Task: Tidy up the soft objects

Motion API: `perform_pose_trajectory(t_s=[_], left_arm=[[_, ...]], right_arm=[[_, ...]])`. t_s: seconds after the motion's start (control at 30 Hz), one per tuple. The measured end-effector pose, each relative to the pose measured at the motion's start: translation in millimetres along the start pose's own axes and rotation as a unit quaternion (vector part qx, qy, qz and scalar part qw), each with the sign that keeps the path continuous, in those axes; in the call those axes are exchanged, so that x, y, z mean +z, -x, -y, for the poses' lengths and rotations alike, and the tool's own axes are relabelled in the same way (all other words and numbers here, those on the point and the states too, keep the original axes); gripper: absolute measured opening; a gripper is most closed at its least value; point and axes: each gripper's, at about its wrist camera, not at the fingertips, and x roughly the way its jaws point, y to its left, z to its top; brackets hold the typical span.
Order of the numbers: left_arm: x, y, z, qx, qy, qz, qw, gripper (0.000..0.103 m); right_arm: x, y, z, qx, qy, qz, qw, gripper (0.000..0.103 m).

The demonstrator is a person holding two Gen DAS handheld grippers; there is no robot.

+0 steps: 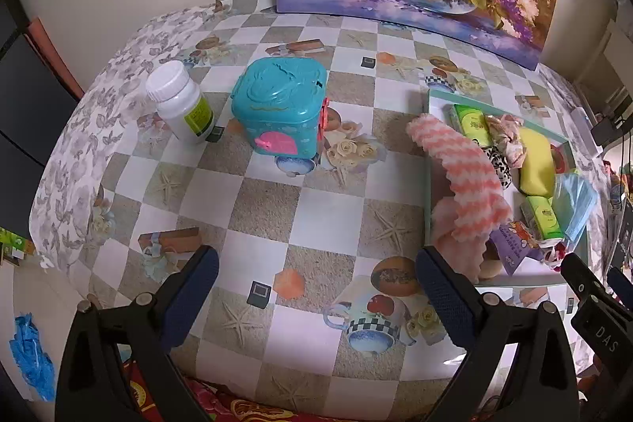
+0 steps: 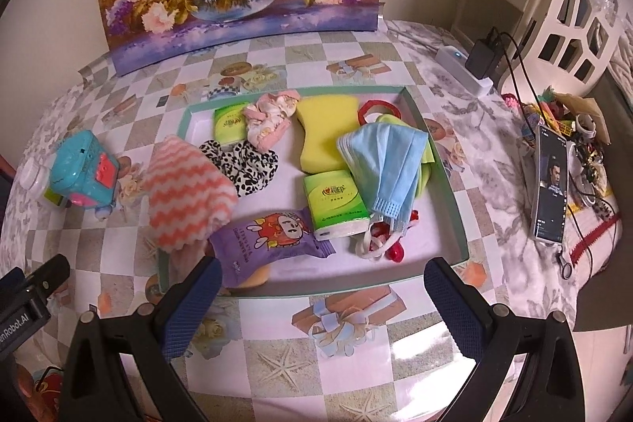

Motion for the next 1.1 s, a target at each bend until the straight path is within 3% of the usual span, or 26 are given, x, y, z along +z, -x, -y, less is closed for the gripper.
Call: perform_pose_trajectory(t_s=[0.43, 1.1], left_arm=[[3, 1, 5, -0.014, -0.008, 0.006, 0.9999, 0.1], [7, -4, 3, -0.018, -0.003, 0.01, 0.9998, 0.1]], right_arm=[[3, 7, -6, 0.001, 0.009, 0.018, 1.0, 0.103], [5, -3, -8, 0.001, 0.011, 0.011, 1.0, 0.103]])
